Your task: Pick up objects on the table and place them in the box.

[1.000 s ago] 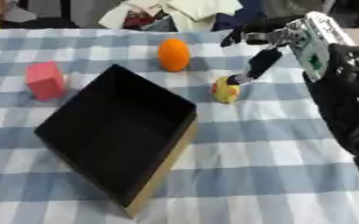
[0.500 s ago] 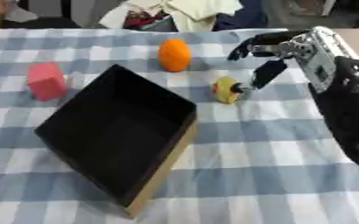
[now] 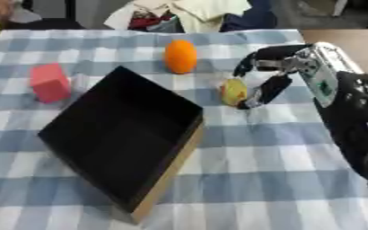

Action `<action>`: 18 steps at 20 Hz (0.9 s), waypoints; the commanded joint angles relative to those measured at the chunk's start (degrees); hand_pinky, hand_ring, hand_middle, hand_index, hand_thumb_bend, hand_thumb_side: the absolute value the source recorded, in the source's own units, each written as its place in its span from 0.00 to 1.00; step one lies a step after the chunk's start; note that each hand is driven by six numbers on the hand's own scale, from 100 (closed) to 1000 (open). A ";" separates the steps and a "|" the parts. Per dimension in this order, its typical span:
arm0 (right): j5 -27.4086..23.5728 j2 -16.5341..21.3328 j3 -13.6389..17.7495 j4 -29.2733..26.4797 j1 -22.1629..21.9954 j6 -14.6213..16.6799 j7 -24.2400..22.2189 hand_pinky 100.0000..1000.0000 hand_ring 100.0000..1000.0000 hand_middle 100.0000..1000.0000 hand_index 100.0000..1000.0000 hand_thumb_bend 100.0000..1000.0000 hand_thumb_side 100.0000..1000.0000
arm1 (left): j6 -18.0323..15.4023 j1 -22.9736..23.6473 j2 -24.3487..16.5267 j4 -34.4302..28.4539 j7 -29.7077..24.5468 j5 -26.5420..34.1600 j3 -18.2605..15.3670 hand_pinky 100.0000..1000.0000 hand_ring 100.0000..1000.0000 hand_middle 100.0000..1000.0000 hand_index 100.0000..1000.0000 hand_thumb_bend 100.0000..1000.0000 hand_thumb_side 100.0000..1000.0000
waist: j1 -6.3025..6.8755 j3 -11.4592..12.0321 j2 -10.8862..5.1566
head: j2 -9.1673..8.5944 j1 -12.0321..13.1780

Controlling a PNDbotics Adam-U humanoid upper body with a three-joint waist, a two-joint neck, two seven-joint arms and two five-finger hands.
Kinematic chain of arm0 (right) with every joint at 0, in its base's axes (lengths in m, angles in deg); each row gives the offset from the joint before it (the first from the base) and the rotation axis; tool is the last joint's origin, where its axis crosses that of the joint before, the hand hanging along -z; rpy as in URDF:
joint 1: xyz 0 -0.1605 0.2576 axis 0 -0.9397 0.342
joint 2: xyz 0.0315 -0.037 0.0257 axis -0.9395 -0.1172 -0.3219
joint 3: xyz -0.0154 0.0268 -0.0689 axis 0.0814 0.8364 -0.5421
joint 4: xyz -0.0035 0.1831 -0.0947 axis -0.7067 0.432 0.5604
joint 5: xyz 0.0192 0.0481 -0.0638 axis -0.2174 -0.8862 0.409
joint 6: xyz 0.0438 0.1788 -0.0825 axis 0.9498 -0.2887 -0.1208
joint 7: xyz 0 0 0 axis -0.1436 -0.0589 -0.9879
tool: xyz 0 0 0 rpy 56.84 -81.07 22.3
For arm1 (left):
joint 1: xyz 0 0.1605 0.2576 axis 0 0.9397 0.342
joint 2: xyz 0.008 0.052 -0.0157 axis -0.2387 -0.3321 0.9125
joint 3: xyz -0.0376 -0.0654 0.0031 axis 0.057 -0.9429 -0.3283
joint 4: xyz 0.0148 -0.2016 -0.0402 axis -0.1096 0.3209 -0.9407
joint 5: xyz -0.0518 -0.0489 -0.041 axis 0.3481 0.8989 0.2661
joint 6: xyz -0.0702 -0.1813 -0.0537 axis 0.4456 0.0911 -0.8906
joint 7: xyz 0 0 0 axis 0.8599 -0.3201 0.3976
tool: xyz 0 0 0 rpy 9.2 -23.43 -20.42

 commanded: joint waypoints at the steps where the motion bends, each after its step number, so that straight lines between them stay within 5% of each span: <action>1: 1.27 0.36 -0.06 -0.48 0.82 2.16 -1.21 0.86 0.85 0.73 0.85 0.44 0.52 | -0.01 -0.32 -0.72 -0.88 -0.37 0.34 -0.06 0.47 0.69 0.62 0.81 0.08 0.88 | 0.05 0.15 -1.03 | -0.46 0.06; 18: 6.24 -1.03 0.48 1.25 -0.14 -1.99 6.62 0.83 0.83 0.64 0.79 0.29 0.56 | 0.06 -0.10 0.03 -0.88 -1.11 0.34 0.12 0.47 0.69 0.63 0.81 0.08 0.88 | 0.21 0.48 -0.64 | -0.84 0.10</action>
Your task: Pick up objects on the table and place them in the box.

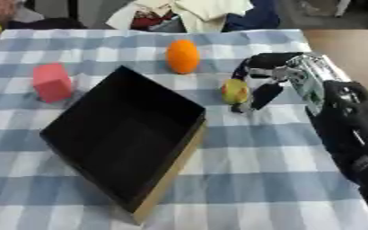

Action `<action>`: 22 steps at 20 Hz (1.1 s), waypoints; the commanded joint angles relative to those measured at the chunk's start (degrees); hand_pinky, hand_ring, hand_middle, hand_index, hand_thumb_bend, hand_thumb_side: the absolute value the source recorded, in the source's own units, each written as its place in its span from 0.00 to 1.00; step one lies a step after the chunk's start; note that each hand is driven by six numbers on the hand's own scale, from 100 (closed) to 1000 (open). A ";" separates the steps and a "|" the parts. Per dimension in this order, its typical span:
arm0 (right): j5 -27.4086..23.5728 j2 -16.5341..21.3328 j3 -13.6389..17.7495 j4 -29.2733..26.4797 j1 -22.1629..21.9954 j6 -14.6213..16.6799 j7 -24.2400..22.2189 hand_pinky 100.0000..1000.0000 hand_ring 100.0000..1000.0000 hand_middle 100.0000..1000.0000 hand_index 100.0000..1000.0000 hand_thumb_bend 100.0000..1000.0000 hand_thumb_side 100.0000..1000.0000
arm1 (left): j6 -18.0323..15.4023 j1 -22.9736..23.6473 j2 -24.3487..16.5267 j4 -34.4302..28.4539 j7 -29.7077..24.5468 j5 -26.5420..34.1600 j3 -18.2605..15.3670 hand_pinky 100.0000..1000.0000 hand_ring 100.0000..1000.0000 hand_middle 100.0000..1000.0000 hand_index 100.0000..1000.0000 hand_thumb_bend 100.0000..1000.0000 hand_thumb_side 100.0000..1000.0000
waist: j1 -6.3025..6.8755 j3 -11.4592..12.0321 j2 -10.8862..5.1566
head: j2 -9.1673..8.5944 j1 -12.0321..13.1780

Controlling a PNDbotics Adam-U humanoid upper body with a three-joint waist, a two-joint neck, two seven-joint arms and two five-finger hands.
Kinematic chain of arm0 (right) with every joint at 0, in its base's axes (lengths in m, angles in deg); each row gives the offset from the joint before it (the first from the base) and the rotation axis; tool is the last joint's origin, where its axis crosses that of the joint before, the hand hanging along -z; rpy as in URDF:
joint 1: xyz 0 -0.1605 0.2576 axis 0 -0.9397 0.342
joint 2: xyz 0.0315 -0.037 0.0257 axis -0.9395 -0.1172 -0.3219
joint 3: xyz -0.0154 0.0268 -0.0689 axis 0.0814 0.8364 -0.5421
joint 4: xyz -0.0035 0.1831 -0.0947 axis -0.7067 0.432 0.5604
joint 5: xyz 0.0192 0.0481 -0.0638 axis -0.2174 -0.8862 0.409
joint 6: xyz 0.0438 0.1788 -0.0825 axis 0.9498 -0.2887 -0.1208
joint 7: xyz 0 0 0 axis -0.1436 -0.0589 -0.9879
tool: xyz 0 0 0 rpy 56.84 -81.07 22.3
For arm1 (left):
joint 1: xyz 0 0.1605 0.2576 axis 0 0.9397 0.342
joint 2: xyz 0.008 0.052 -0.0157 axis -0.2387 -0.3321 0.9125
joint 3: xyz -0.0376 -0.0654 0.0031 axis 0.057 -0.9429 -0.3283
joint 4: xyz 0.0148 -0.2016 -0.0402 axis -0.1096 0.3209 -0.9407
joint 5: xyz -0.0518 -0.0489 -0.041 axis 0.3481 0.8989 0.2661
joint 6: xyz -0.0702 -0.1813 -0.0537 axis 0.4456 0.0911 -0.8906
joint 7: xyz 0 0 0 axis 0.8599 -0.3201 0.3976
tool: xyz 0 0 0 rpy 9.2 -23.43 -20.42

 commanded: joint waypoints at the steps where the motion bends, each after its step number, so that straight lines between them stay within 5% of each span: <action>1: 0.60 0.69 0.35 0.05 0.57 -0.27 0.58 0.82 0.83 0.63 0.78 0.26 0.57 | -0.07 -0.11 -0.58 -0.88 -0.36 0.24 -0.19 0.47 0.69 0.63 0.81 0.08 0.88 | 0.17 0.09 -0.85 | -0.57 0.12; 10: -1.57 1.42 0.19 -2.12 0.87 -1.41 1.00 0.80 0.81 0.58 0.72 0.11 0.54 | 0.07 0.06 -0.54 -0.88 -1.05 0.12 -0.05 0.47 0.69 0.63 0.81 0.08 0.89 | 0.06 -0.04 -0.87 | -0.88 0.31; 12: -1.83 1.41 0.17 -2.33 0.94 -1.68 1.26 0.79 0.80 0.57 0.71 0.02 0.49 | 0.09 0.07 -0.55 -0.88 -1.13 0.12 -0.05 0.47 0.69 0.63 0.81 0.08 0.89 | 0.05 -0.05 -0.88 | -0.90 0.35; 16: -3.35 1.34 0.04 -3.15 1.31 -2.03 0.98 0.79 0.79 0.56 0.71 0.00 0.29 | 0.08 0.06 -0.60 -0.88 -1.27 0.11 -0.03 0.47 0.69 0.63 0.81 0.08 0.88 | 0.00 -0.14 -0.96 | -0.87 0.36; 22: -7.19 1.46 -0.20 -6.71 2.10 -3.77 -0.42 0.79 0.79 0.60 0.73 0.00 0.23 | 0.08 0.09 -0.64 -0.88 -1.40 0.18 0.01 0.47 0.69 0.63 0.81 0.08 0.88 | -0.15 -0.20 -1.10 | -1.05 0.40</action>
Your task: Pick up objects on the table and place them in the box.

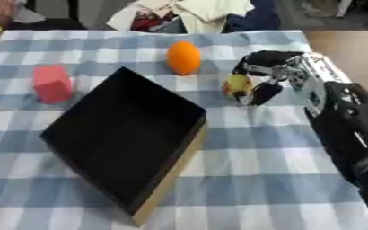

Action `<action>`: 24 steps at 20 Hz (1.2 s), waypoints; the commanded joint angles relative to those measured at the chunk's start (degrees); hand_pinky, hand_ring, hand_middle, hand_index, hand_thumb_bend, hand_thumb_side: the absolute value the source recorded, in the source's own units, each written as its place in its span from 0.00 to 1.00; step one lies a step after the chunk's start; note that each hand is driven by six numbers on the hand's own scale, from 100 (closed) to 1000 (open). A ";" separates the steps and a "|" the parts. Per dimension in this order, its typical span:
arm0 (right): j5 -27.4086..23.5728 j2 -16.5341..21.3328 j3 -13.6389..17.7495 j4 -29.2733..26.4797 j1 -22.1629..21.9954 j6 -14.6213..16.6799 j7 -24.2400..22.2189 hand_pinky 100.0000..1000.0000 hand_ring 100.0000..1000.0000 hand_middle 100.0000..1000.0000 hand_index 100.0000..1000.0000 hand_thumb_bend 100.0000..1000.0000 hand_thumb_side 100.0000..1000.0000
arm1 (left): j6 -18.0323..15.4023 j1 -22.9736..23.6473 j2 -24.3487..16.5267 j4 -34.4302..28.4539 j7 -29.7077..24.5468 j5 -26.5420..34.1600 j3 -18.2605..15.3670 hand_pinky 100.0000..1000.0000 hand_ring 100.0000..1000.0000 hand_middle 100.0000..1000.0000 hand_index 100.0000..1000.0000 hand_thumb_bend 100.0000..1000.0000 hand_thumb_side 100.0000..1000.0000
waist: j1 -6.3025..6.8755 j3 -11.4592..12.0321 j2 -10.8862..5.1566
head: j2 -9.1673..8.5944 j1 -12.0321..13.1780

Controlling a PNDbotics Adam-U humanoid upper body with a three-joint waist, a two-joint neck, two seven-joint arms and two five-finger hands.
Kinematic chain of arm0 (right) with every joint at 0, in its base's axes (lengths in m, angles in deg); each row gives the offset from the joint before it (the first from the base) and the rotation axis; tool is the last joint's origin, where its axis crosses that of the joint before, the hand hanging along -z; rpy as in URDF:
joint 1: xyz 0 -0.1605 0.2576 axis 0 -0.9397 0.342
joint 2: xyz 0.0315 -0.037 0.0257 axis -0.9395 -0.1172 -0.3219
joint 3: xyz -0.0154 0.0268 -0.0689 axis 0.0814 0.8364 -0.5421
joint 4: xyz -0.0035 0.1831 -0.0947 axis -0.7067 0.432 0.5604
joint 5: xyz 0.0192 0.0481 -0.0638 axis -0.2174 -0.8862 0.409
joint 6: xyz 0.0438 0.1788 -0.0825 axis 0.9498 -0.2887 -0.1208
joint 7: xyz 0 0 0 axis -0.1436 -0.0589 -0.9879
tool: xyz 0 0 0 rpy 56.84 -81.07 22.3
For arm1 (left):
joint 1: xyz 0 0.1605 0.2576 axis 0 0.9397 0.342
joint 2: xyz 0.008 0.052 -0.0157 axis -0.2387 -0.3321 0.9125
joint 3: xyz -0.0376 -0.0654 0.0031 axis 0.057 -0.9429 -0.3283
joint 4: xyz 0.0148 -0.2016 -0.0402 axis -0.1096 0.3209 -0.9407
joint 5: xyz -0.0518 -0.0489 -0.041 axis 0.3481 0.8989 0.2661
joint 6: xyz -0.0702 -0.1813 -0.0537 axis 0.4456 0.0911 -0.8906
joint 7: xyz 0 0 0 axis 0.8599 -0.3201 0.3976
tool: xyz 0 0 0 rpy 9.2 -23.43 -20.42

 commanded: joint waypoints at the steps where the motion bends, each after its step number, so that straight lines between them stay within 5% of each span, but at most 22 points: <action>1: -2.12 1.49 0.06 -3.52 2.08 -1.26 -0.26 0.79 0.79 0.60 0.73 0.00 0.23 | -0.04 -0.27 -1.02 -0.88 -0.32 0.23 -0.02 0.47 0.69 0.63 0.81 0.08 0.88 | -0.08 0.01 -1.28 | -0.77 0.17; 13: -13.34 1.91 -2.42 -21.06 4.98 -5.32 0.61 0.77 0.77 0.58 0.72 0.00 0.22 | -0.15 -0.25 -1.14 -0.88 -0.57 0.53 0.09 0.47 0.69 0.63 0.81 0.08 0.88 | -0.27 0.02 -1.61 | -0.66 0.01; 24: -24.83 -0.38 -8.18 -28.75 5.86 -6.63 -7.21 0.75 0.75 0.58 0.73 0.00 0.34 | -0.18 -0.32 -1.01 -0.88 -1.01 0.85 0.34 0.47 0.69 0.63 0.80 0.08 0.88 | -0.33 0.27 -1.67 | -0.64 -0.24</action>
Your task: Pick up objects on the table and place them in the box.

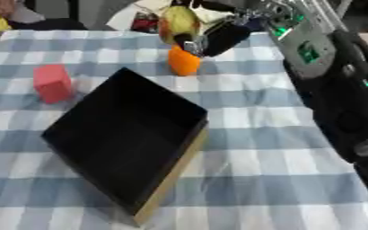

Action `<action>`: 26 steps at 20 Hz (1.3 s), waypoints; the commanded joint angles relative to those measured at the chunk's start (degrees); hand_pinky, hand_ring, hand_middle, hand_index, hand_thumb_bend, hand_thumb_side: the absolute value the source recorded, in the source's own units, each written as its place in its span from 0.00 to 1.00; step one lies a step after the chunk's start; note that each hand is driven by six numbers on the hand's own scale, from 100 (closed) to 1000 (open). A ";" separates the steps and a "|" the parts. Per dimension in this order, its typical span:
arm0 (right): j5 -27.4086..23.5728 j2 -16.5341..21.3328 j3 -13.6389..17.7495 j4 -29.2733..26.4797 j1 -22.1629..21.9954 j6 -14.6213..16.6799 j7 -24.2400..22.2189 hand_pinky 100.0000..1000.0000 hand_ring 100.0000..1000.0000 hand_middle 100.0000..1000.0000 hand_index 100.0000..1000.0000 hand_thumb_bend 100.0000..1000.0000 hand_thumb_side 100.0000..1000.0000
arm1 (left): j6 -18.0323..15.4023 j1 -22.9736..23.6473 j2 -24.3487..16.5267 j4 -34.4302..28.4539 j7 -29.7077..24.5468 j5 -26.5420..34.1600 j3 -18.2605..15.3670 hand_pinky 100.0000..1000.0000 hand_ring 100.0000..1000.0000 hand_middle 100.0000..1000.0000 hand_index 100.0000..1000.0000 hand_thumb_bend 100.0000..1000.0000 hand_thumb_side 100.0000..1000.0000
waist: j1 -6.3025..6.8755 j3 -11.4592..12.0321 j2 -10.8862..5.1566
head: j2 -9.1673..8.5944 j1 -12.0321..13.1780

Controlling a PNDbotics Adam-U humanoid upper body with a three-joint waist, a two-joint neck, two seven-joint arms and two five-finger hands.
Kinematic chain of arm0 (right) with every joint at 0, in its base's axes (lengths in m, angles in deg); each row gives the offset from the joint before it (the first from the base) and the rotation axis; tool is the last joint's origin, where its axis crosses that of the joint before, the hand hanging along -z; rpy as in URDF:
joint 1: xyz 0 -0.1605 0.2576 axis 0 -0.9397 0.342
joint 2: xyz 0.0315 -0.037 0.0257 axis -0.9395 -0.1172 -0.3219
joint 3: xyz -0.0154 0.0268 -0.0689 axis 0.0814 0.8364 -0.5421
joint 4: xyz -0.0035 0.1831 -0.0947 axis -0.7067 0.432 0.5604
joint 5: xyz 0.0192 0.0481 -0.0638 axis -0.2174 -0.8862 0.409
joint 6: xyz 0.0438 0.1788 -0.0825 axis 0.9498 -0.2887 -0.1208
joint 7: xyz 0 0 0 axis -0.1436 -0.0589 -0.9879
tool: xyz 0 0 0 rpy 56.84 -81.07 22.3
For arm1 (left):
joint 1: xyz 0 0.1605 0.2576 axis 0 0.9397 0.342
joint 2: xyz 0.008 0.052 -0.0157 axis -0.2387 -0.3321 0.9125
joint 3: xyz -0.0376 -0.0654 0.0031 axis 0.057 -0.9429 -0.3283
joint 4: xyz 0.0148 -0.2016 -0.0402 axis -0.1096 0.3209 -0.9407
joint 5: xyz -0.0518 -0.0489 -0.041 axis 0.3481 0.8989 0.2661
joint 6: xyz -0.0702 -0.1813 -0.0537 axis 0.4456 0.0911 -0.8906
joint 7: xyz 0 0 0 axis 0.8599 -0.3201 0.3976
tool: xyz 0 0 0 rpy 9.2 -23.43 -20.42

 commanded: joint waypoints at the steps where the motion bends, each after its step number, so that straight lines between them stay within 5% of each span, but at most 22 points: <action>1: -2.88 -0.62 -1.15 -2.36 1.33 -0.03 -2.86 0.75 0.75 0.58 0.73 0.00 0.34 | -0.01 -0.38 -0.99 -0.88 -0.35 0.41 0.03 0.47 0.69 0.63 0.80 0.08 0.88 | 0.14 0.15 -1.50 | -0.62 -0.17; 14: -6.11 -6.01 -5.81 -1.21 -0.45 0.51 -11.85 0.75 0.75 0.57 0.75 0.00 0.46 | -0.18 -0.53 -0.67 -0.88 -1.05 0.94 0.41 0.47 0.70 0.63 0.80 0.08 0.88 | 0.37 0.42 -1.41 | -0.71 -0.49; 26: -0.15 -9.83 -9.04 3.05 -1.76 3.91 -15.78 0.73 0.75 0.59 0.74 0.00 0.45 | -0.26 -0.58 -0.26 -0.88 -1.58 1.36 0.68 0.46 0.70 0.63 0.80 0.08 0.88 | 0.45 0.70 -1.23 | -0.82 -0.78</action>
